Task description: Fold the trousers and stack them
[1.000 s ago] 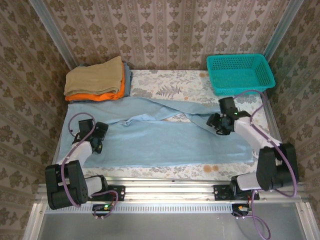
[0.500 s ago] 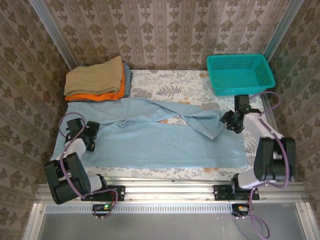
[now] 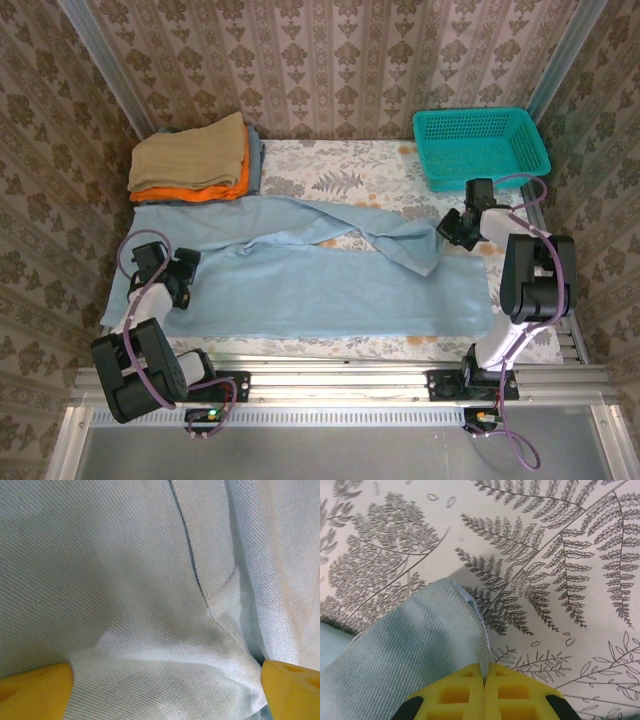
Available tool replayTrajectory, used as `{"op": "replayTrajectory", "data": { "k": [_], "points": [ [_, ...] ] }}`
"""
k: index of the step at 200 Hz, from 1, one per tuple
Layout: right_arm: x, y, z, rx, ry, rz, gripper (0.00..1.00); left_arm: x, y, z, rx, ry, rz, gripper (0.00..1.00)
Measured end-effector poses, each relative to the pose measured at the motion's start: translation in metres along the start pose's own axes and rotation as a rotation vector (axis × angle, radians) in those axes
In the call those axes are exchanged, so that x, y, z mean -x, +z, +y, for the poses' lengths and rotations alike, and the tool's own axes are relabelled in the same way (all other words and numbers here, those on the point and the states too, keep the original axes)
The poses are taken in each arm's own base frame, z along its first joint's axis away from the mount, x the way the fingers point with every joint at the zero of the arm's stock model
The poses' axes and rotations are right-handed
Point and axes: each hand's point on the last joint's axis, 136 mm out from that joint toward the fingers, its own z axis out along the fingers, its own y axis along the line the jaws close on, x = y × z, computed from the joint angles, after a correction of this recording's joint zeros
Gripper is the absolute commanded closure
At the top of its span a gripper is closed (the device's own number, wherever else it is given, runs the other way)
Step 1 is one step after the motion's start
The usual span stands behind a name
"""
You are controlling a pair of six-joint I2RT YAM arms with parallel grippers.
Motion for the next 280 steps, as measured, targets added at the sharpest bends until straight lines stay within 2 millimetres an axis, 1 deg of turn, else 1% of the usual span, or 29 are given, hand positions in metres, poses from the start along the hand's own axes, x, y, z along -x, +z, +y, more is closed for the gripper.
{"op": "replayTrajectory", "data": {
  "k": [8,21,28,38,50,62,70,78,85,97,113,130,144,163,166,175,189,193,196,199,211,224,235,249,263,271,280],
  "points": [
    [0.002,-0.009,0.006,-0.002,-0.020,-0.018,1.00,-0.001,-0.001,0.000,0.001,0.001,0.004,0.04],
    [0.013,-0.033,0.024,0.006,-0.068,-0.073,1.00,-0.002,-0.003,0.001,0.003,0.001,0.006,0.04],
    [0.022,-0.049,0.036,0.023,-0.090,-0.116,1.00,-0.003,-0.004,0.001,0.002,0.001,0.006,0.04],
    [0.038,-0.078,0.057,0.063,-0.120,-0.191,1.00,-0.002,-0.005,0.000,-0.001,0.003,0.004,0.04],
    [0.054,-0.111,0.074,0.102,-0.142,-0.272,1.00,-0.002,-0.007,-0.001,-0.009,0.007,0.001,0.04],
    [0.069,-0.142,0.082,0.128,-0.141,-0.343,1.00,-0.002,-0.010,-0.003,-0.015,0.010,-0.004,0.04],
    [0.077,-0.157,0.083,0.136,-0.136,-0.378,1.00,-0.002,-0.011,-0.003,-0.018,0.010,-0.005,0.04],
    [0.084,-0.167,0.082,0.137,-0.127,-0.402,1.00,-0.002,-0.012,-0.004,-0.022,0.012,-0.008,0.04],
    [0.088,-0.171,0.079,0.131,-0.120,-0.412,1.00,-0.002,-0.013,-0.005,-0.023,0.015,-0.008,0.04],
    [0.093,-0.172,0.070,0.113,-0.101,-0.413,1.00,-0.003,-0.014,-0.005,-0.025,0.019,-0.005,0.04],
    [0.095,-0.168,0.051,0.075,-0.067,-0.393,1.00,-0.004,-0.015,-0.004,-0.022,0.029,0.001,0.04],
    [0.103,-0.163,0.031,0.040,-0.024,-0.385,1.00,-0.004,-0.018,-0.006,-0.025,0.037,0.000,0.04],
    [0.110,-0.154,0.015,0.009,0.007,-0.370,1.00,-0.003,-0.020,-0.009,-0.036,0.046,-0.006,0.04],
    [0.116,-0.130,-0.005,-0.035,0.046,-0.323,1.00,-0.004,-0.023,-0.014,-0.051,0.063,-0.008,0.04],
    [0.116,-0.125,-0.007,-0.041,0.052,-0.314,0.99,-0.004,-0.023,-0.015,-0.052,0.067,-0.007,0.04],
    [0.117,-0.110,-0.015,-0.056,0.068,-0.279,0.91,-0.006,-0.023,-0.017,-0.056,0.077,-0.003,0.04],
    [0.117,-0.089,-0.027,-0.085,0.086,-0.235,0.88,-0.009,-0.022,-0.019,-0.061,0.091,0.004,0.04],
    [0.117,-0.084,-0.030,-0.093,0.093,-0.223,0.83,-0.010,-0.022,-0.020,-0.062,0.096,0.007,0.04],
    [0.117,-0.081,-0.032,-0.097,0.094,-0.215,0.78,-0.011,-0.022,-0.020,-0.063,0.097,0.008,0.04],
    [0.117,-0.078,-0.033,-0.102,0.097,-0.208,0.75,-0.012,-0.022,-0.021,-0.065,0.100,0.010,0.04],
    [0.119,-0.070,-0.039,-0.119,0.108,-0.189,0.72,-0.015,-0.022,-0.023,-0.069,0.113,0.019,0.04],
    [0.128,-0.071,-0.036,-0.114,0.112,-0.201,0.65,-0.020,-0.022,-0.026,-0.074,0.136,0.030,0.04],
    [0.133,-0.076,-0.033,-0.108,0.113,-0.221,0.58,-0.026,-0.022,-0.029,-0.081,0.162,0.043,0.04],
    [0.131,-0.084,-0.026,-0.105,0.096,-0.244,0.55,-0.034,-0.024,-0.036,-0.096,0.203,0.058,0.04],
    [0.118,-0.093,-0.009,-0.082,0.060,-0.258,0.55,-0.043,-0.028,-0.042,-0.111,0.247,0.066,0.04],
    [0.105,-0.098,0.004,-0.058,0.027,-0.263,0.54,-0.047,-0.032,-0.045,-0.118,0.276,0.066,0.03],
    [0.083,-0.101,0.022,-0.025,-0.017,-0.254,0.54,-0.053,-0.037,-0.050,-0.129,0.311,0.066,0.03]
  ]
}}
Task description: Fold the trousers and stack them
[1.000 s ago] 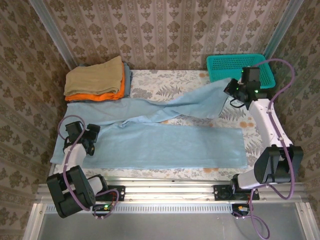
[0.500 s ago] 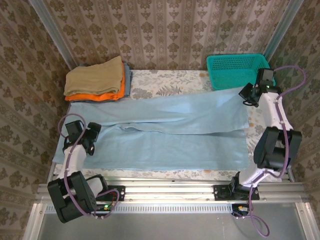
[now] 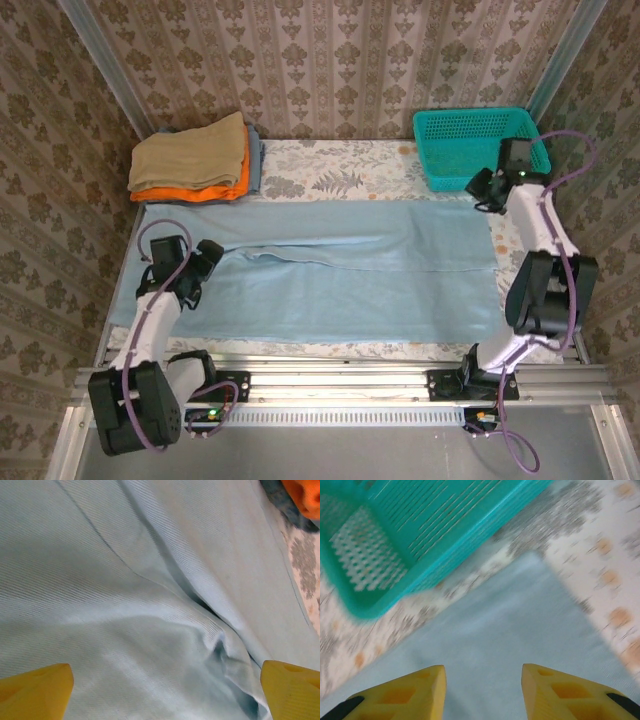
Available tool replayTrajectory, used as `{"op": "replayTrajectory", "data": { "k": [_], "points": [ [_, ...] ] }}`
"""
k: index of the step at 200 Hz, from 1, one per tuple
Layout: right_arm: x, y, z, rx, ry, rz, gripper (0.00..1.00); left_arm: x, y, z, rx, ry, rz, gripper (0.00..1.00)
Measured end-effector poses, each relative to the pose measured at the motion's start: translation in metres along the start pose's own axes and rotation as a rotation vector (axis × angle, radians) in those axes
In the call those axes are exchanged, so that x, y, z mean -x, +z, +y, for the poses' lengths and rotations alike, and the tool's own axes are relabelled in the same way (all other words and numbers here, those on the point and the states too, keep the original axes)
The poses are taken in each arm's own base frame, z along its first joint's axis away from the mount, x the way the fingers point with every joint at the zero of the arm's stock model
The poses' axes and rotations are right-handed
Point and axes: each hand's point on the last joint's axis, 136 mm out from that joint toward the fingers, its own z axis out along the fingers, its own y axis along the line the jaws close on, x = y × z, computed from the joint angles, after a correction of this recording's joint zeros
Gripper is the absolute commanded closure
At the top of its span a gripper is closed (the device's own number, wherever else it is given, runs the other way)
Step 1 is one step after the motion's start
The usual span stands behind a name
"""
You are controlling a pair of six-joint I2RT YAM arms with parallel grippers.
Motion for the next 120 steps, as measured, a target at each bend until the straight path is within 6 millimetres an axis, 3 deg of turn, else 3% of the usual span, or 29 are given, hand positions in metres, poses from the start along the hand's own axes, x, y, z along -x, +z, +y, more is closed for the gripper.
{"op": "replayTrajectory", "data": {
  "k": [23,38,69,84,103,120],
  "points": [
    [-0.062,-0.011,0.049,0.110,-0.126,0.057,0.54,-0.011,-0.009,-0.020,-0.030,0.100,0.007,0.03],
    [-0.101,-0.006,0.066,0.144,-0.194,0.126,0.55,-0.019,-0.012,-0.032,-0.046,0.157,0.017,0.03],
    [-0.138,0.029,0.051,0.085,-0.194,0.250,0.60,-0.053,-0.005,-0.049,-0.073,0.264,0.089,0.03],
    [-0.151,0.049,0.044,0.051,-0.186,0.302,0.68,-0.074,0.002,-0.058,-0.094,0.321,0.130,0.03],
    [-0.165,0.072,0.037,0.013,-0.194,0.362,0.87,-0.100,0.011,-0.064,-0.117,0.380,0.173,0.03],
    [-0.167,0.088,0.038,-0.013,-0.191,0.392,0.94,-0.115,0.020,-0.060,-0.117,0.395,0.201,0.04]
  ]
}}
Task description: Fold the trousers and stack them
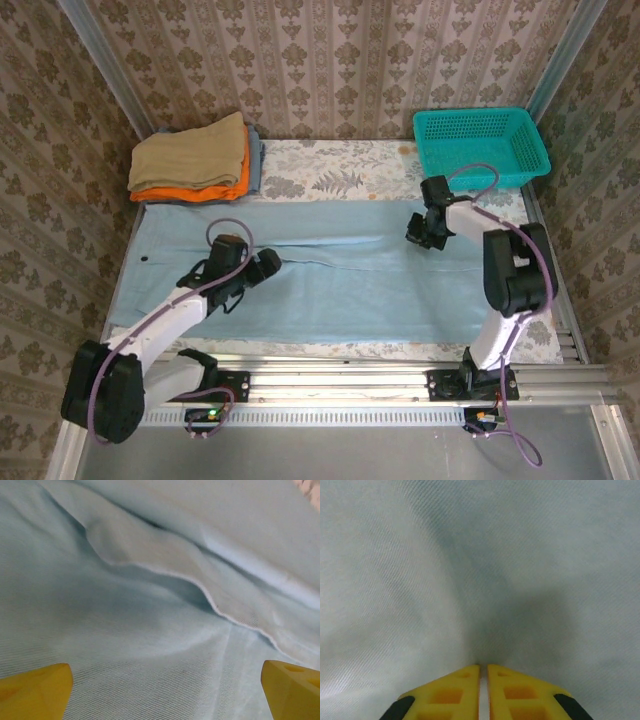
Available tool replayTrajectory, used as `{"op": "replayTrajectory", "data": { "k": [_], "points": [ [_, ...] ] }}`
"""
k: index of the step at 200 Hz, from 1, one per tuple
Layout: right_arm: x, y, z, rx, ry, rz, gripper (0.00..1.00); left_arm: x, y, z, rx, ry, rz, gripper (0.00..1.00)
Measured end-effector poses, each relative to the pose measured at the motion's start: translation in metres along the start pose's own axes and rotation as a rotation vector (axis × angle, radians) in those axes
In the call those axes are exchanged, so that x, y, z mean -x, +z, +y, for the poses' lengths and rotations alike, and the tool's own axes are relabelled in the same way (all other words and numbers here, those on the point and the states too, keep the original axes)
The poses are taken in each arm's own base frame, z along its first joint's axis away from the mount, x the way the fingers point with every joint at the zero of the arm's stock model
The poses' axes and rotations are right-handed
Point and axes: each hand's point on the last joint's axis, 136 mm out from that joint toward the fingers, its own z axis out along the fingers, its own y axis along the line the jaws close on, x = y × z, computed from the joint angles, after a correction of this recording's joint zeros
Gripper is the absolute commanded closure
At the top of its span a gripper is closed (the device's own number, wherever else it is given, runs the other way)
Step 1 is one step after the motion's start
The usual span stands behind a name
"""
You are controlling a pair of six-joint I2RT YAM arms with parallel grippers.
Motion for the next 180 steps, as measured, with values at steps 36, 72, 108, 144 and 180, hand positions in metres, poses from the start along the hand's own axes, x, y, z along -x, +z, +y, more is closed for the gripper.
{"op": "replayTrajectory", "data": {
  "k": [36,72,108,144,180],
  "points": [
    [0.016,0.011,0.000,-0.043,0.008,0.007,0.96,-0.026,0.015,0.023,0.054,-0.039,0.044,0.03],
    [0.039,0.015,-0.009,-0.056,0.056,0.008,0.96,-0.032,0.002,0.031,0.019,-0.100,-0.003,0.03],
    [0.059,0.017,-0.017,-0.051,0.097,0.005,0.97,-0.047,-0.016,0.047,0.009,-0.150,-0.016,0.04],
    [0.074,0.021,-0.015,-0.055,0.108,0.005,0.95,-0.054,-0.024,0.054,0.000,-0.181,-0.018,0.03],
    [0.079,0.019,-0.016,-0.059,0.109,0.002,0.92,-0.056,-0.032,0.050,0.034,-0.155,0.040,0.02]
  ]
}}
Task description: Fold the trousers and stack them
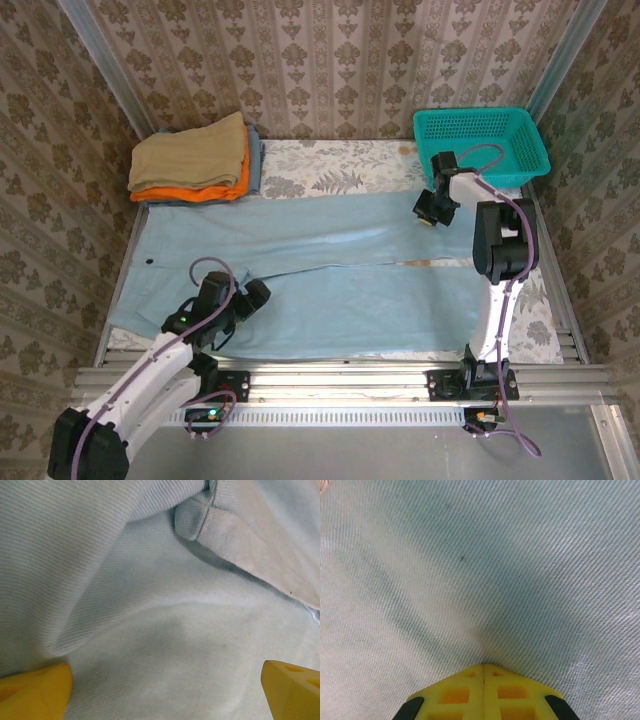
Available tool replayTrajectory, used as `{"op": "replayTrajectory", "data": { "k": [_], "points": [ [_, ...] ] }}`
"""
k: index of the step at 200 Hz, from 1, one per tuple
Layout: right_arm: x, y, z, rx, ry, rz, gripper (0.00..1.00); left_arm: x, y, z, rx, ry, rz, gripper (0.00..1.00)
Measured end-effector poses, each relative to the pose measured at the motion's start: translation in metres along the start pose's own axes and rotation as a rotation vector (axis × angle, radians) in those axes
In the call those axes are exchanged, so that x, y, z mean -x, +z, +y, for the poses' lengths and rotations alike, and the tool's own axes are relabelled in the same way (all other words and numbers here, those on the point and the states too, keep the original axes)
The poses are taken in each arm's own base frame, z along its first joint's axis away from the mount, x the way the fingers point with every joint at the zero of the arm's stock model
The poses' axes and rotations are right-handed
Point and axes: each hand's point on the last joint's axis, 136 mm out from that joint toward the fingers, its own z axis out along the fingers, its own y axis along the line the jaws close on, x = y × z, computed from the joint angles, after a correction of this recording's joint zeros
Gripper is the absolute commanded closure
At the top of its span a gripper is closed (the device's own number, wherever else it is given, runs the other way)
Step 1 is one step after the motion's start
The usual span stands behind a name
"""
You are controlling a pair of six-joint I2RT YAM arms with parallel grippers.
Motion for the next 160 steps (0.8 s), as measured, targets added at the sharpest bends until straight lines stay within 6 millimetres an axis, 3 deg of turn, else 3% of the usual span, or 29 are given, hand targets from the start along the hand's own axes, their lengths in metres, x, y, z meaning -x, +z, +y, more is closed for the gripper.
{"op": "replayTrajectory", "data": {
  "k": [12,27,42,62,88,118,139,160],
  "points": [
    [0.000,-0.001,0.000,0.002,0.000,-0.002,0.89,0.006,-0.008,-0.010,0.013,0.027,0.016,0.01],
    [-0.007,-0.008,-0.002,0.004,-0.003,-0.004,0.87,0.030,-0.026,-0.035,-0.014,0.053,-0.012,0.01],
    [-0.019,-0.026,0.000,0.018,-0.016,-0.019,0.86,0.060,-0.042,-0.063,-0.066,0.073,-0.064,0.01],
    [-0.044,-0.057,0.020,0.066,-0.074,-0.058,0.86,0.093,-0.051,-0.078,-0.086,0.082,-0.117,0.01],
    [-0.097,-0.078,0.060,0.157,-0.181,-0.071,0.89,0.115,-0.031,-0.062,-0.028,0.043,-0.121,0.01],
    [-0.180,-0.060,0.092,0.186,-0.329,0.037,0.97,0.121,0.001,-0.029,0.038,-0.024,-0.096,0.01],
    [-0.218,-0.045,0.090,0.172,-0.369,0.110,1.00,0.120,0.013,-0.017,0.061,-0.043,-0.084,0.01],
    [-0.237,-0.028,0.060,0.113,-0.351,0.168,1.00,0.124,0.016,-0.009,0.068,-0.057,-0.109,0.01]
  ]
}}
